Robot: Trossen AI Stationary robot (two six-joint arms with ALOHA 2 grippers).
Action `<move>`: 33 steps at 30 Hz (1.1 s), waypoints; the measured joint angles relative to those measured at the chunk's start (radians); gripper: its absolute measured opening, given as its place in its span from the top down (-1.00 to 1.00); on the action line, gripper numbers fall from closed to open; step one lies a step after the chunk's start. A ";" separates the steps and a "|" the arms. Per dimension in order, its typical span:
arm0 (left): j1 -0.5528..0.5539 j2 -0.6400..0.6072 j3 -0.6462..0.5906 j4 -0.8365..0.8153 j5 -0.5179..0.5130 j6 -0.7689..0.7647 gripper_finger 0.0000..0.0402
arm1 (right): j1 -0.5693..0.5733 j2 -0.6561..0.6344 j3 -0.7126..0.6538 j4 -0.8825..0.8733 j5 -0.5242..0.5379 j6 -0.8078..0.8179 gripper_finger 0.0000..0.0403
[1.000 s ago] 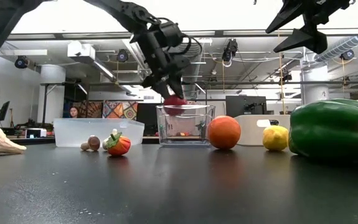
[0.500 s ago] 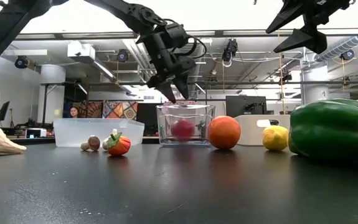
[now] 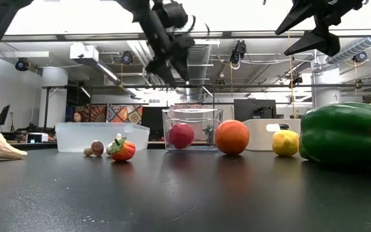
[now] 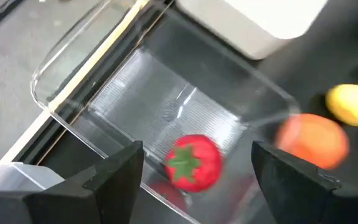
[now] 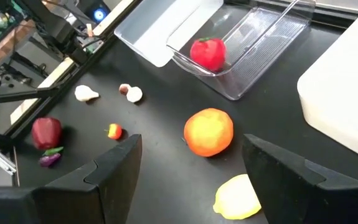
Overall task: Sort produce into baskets
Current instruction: Put the orange into the right transparent bin
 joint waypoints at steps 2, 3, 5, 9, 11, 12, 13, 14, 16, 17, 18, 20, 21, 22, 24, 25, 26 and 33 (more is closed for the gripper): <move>-0.024 -0.050 -0.010 -0.010 0.000 0.003 -0.38 | 0.000 0.012 0.000 0.000 -0.005 0.000 -0.31; -0.038 -0.077 -0.019 -0.009 0.000 0.003 -0.38 | 0.000 0.020 0.000 0.002 -0.010 0.000 -0.31; -0.067 -0.136 -0.045 -0.010 0.000 0.001 -0.38 | 0.000 0.040 0.000 0.005 -0.016 -0.002 -0.30; -0.135 -0.270 -0.125 0.002 0.000 -0.004 -0.38 | 0.000 0.094 0.000 0.024 -0.029 0.010 -0.33; -0.166 -0.347 -0.183 0.015 -0.003 -0.019 -0.38 | 0.000 0.120 0.000 0.059 -0.032 0.018 -0.35; -0.179 -0.386 -0.218 0.019 -0.023 -0.037 -0.38 | 0.000 0.134 0.000 0.083 -0.033 0.026 -0.36; -0.192 -0.426 -0.256 0.020 -0.050 -0.060 -0.38 | 0.000 0.145 0.000 0.107 -0.035 0.033 -0.37; -0.201 -0.465 -0.295 0.023 -0.072 -0.083 -0.38 | 0.000 0.156 0.000 0.126 -0.035 0.039 -0.38; -0.212 -0.547 -0.380 0.044 -0.088 -0.126 -0.37 | 0.000 0.178 0.000 0.161 -0.038 0.061 -0.41; -0.218 -0.589 -0.423 0.063 -0.090 -0.146 -0.37 | 0.000 0.189 0.000 0.175 -0.038 0.073 -0.42; -0.221 -0.629 -0.466 0.093 -0.090 -0.164 -0.36 | 0.000 0.201 0.000 0.188 -0.038 0.086 -0.44; -0.224 -0.706 -0.551 0.172 -0.080 -0.193 -0.35 | 0.000 0.229 0.000 0.219 -0.033 0.102 -0.47; -0.224 -0.739 -0.591 0.212 -0.066 -0.202 -0.34 | 0.000 0.245 0.000 0.237 -0.032 0.114 -0.49; -0.224 -0.770 -0.628 0.247 -0.056 -0.209 -0.33 | -0.004 0.261 0.000 0.251 -0.032 0.128 -0.51; -0.223 -0.826 -0.689 0.307 -0.044 -0.216 -0.31 | -0.010 0.298 0.001 0.282 -0.033 0.152 -0.53; -0.223 -0.851 -0.715 0.331 -0.044 -0.217 -0.31 | -0.013 0.319 0.009 0.285 -0.033 0.164 -0.55; -0.223 -0.872 -0.735 0.348 -0.044 -0.218 -0.30 | -0.018 0.345 0.025 0.276 -0.032 0.166 -0.55; -0.223 -0.945 -0.786 0.391 -0.044 -0.181 -0.27 | -0.058 0.556 0.296 -0.056 -0.030 0.133 -0.57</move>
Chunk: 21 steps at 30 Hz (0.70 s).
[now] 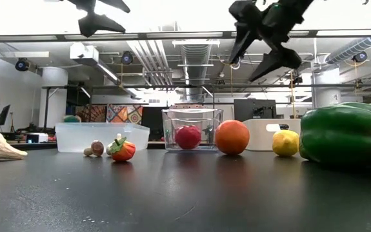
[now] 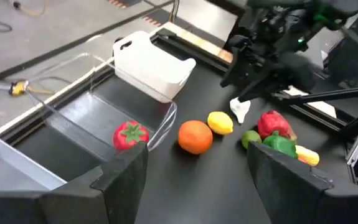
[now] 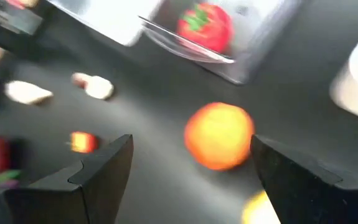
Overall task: Sort produce into baskets
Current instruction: Put the orange into the right transparent bin
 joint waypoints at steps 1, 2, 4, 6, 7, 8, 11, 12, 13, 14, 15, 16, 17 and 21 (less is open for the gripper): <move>0.000 -0.003 0.001 0.000 0.000 0.012 -0.27 | -0.005 0.030 0.046 -0.070 0.000 -0.002 -0.57; 0.000 -0.006 0.001 0.000 0.000 0.023 -0.27 | -0.009 0.061 0.087 -0.130 0.000 -0.003 -0.57; 0.000 -0.010 0.002 0.000 0.000 0.043 -0.27 | -0.014 0.116 0.150 -0.208 0.000 -0.007 -0.57; 0.000 -0.015 0.002 -0.001 0.000 0.052 -0.27 | -0.014 0.159 0.189 -0.236 -0.009 -0.012 -0.58; 0.000 -0.015 0.002 -0.001 0.000 0.053 -0.27 | -0.014 0.178 0.201 -0.239 -0.024 -0.011 -0.59; 0.000 -0.016 0.002 -0.001 0.000 0.053 -0.27 | -0.014 0.197 0.211 -0.238 -0.039 -0.007 -0.60; 0.000 -0.016 0.002 -0.002 0.000 0.053 -0.27 | -0.014 0.252 0.222 -0.242 -0.073 0.014 -0.64; 0.000 -0.016 0.002 -0.002 0.000 0.053 -0.27 | -0.014 0.270 0.224 -0.239 -0.077 0.023 -0.65; 0.000 -0.016 0.002 -0.002 0.000 0.054 -0.27 | -0.014 0.287 0.226 -0.239 -0.079 0.029 -0.66; 0.000 -0.016 0.002 -0.001 0.000 0.054 -0.27 | -0.014 0.302 0.228 -0.239 -0.079 0.034 -0.67; 0.000 -0.016 0.002 -0.001 0.000 0.054 -0.27 | -0.015 0.315 0.229 -0.239 -0.076 0.038 -0.68; 0.000 -0.016 0.002 -0.001 0.000 0.054 -0.27 | -0.015 0.326 0.230 -0.238 -0.074 0.044 -0.69; 0.000 -0.016 0.002 0.000 0.000 0.054 -0.27 | -0.015 0.336 0.230 -0.237 -0.070 0.049 -0.69; 0.000 -0.014 0.002 0.001 -0.001 0.052 -0.27 | -0.024 0.374 0.230 -0.227 -0.048 0.044 -0.68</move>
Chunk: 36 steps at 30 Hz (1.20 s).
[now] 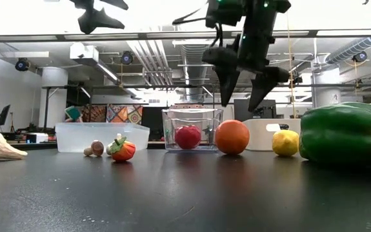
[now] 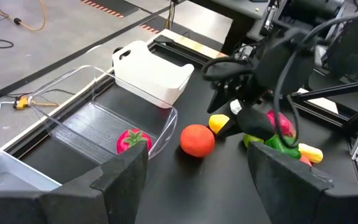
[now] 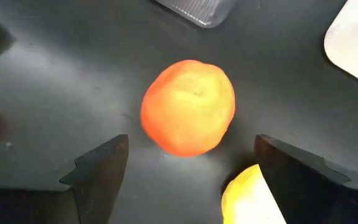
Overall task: Sort produce into baskets
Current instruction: Put the orange into the right transparent bin
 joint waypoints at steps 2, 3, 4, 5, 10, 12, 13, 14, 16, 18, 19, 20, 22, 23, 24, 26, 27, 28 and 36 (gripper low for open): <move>0.000 0.004 0.000 0.003 -0.004 0.000 -0.27 | -0.012 0.015 0.000 0.017 0.001 -0.020 -0.67; 0.000 0.007 0.000 0.006 -0.005 0.000 -0.27 | -0.017 0.025 0.000 0.023 0.003 -0.030 -0.67; 0.000 0.010 0.000 0.011 -0.005 -0.001 -0.27 | -0.024 0.032 0.000 0.035 0.002 -0.037 -0.67; 0.000 0.013 0.000 0.016 -0.006 -0.002 -0.27 | -0.030 0.040 0.000 0.046 0.002 -0.041 -0.67; 0.001 0.032 0.000 0.017 -0.008 -0.015 -0.27 | -0.050 0.070 0.000 0.058 -0.034 -0.057 -0.68; 0.001 0.038 0.000 0.017 -0.008 -0.017 -0.27 | -0.051 0.078 -0.001 0.063 -0.052 -0.063 -0.66; 0.001 0.042 0.000 0.018 -0.008 -0.017 -0.27 | -0.052 0.084 -0.002 0.065 -0.056 -0.066 -0.66; 0.001 0.045 0.000 0.019 -0.008 -0.017 -0.27 | -0.051 0.092 -0.002 0.071 -0.059 -0.066 -0.65; 0.001 0.052 0.000 0.019 -0.009 -0.017 -0.27 | -0.052 0.107 -0.002 0.080 -0.073 -0.068 -0.62; 0.001 0.057 0.000 0.022 -0.009 -0.017 -0.27 | -0.052 0.120 0.000 0.089 -0.076 -0.073 -0.59; 0.001 0.059 0.000 0.022 -0.009 -0.019 -0.27 | -0.051 0.123 0.000 0.088 -0.077 -0.074 -0.57; 0.001 0.061 0.000 0.025 -0.009 -0.021 -0.27 | -0.051 0.124 0.000 0.089 -0.076 -0.074 -0.54; 0.001 0.062 0.000 0.025 -0.009 -0.025 -0.27 | -0.051 0.124 0.000 0.091 -0.076 -0.075 -0.47; 0.001 0.063 0.000 0.027 -0.009 -0.025 -0.27 | -0.051 0.123 0.000 0.092 -0.076 -0.075 -0.43; 0.001 0.063 0.000 0.029 -0.009 -0.025 -0.27 | -0.051 0.120 -0.001 0.092 -0.076 -0.076 -0.39; 0.001 0.063 0.000 0.029 -0.013 -0.025 -0.27 | -0.051 0.114 -0.002 0.092 -0.077 -0.084 -0.31; 0.001 0.063 0.000 0.028 -0.022 -0.025 -0.27 | -0.051 0.109 -0.003 0.092 -0.078 -0.085 -0.27; 0.001 0.062 0.000 0.028 -0.028 -0.026 -0.27 | -0.051 0.102 -0.004 0.090 -0.087 -0.086 -0.24; 0.001 0.058 0.000 0.028 -0.034 -0.060 -0.27 | -0.040 -0.045 -0.002 0.154 -0.307 -0.127 -0.21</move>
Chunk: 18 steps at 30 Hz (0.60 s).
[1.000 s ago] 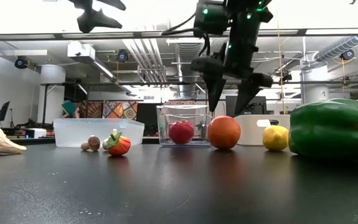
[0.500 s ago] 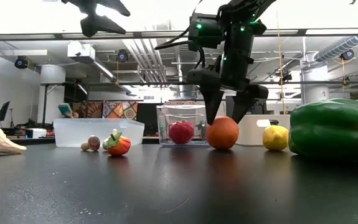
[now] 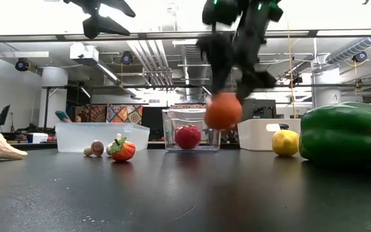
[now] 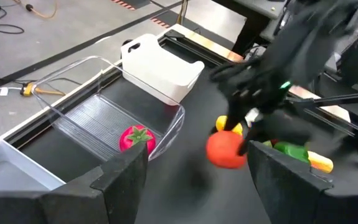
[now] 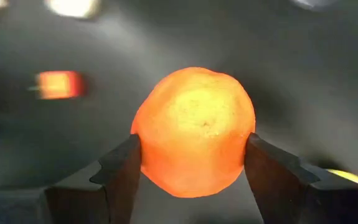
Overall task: Sort produce into baskets
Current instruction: Put the orange into the right transparent bin
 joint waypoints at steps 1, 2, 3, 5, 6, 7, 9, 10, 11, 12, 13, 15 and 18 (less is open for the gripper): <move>0.000 0.000 0.000 0.000 0.000 0.000 -0.27 | 0.000 -0.024 0.004 0.028 -0.005 -0.006 -0.21; 0.000 -0.001 0.000 0.000 0.000 -0.001 -0.27 | 0.000 -0.043 0.013 0.060 0.001 -0.014 -0.21; 0.000 -0.001 0.000 0.000 0.000 -0.003 -0.27 | -0.006 -0.059 0.022 0.099 0.018 -0.024 -0.21; 0.000 -0.001 0.000 0.000 0.000 -0.010 -0.27 | -0.035 -0.076 0.041 0.168 0.064 -0.060 -0.21; 0.000 -0.002 0.000 0.001 0.000 -0.015 -0.27 | -0.057 -0.077 0.053 0.199 0.082 -0.080 -0.21; 0.000 -0.002 0.000 0.001 0.000 -0.021 -0.27 | -0.082 -0.076 0.065 0.222 0.097 -0.099 -0.21; 0.000 -0.004 0.000 0.008 0.000 -0.034 -0.27 | -0.136 -0.058 0.090 0.252 0.109 -0.135 -0.21; 0.000 -0.005 0.000 0.009 0.000 -0.043 -0.27 | -0.164 -0.049 0.104 0.263 0.109 -0.155 -0.21; 0.000 -0.005 0.000 0.008 0.000 -0.050 -0.27 | -0.190 -0.035 0.118 0.270 0.110 -0.179 -0.21; 0.000 -0.006 0.000 0.012 0.000 -0.055 -0.27 | -0.213 -0.019 0.131 0.270 0.110 -0.202 -0.21; 0.000 -0.007 0.000 0.015 0.000 -0.062 -0.27 | -0.235 -0.002 0.145 0.273 0.111 -0.222 -0.21; 0.000 -0.010 0.000 0.013 0.000 -0.080 -0.27 | -0.277 0.033 0.168 0.275 0.111 -0.264 -0.21; 0.000 -0.015 0.000 0.013 0.000 -0.110 -0.27 | -0.319 0.083 0.196 0.276 0.120 -0.324 -0.21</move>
